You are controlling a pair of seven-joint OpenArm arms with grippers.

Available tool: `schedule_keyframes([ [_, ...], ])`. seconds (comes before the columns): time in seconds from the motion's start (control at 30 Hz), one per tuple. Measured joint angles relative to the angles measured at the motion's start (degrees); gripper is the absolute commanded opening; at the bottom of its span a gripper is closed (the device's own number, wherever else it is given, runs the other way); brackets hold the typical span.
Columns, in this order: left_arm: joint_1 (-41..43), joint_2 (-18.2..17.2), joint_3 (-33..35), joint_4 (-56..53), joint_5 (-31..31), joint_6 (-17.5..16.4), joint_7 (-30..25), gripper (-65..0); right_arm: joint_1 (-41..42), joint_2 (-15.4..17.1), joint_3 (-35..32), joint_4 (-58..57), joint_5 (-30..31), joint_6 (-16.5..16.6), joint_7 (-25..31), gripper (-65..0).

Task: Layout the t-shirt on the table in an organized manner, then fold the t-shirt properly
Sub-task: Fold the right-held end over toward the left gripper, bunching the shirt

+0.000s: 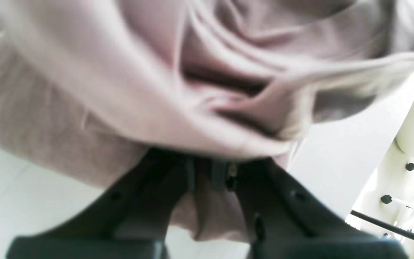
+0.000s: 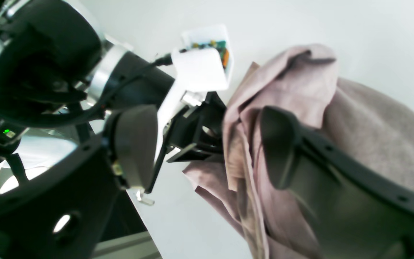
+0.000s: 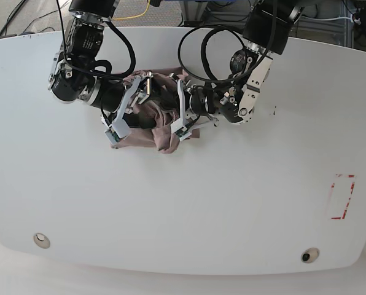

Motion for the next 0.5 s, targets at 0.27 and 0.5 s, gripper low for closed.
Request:
schedule_keyframes([
  [0.27, 1.07, -0.52, 0.22, 6.32, 2.29, 0.22, 4.35, -60.7, -0.33, 2.16, 0.33, 0.00, 0.09, 0.02, -0.26, -14.7],
  [0.5, 0.79, -1.75, 0.11, 13.62, 2.80, 0.22, 7.80, -60.7, -0.24, 5.09, 3.80, 0.00, 0.09, -0.02, -0.31, -14.7],
])
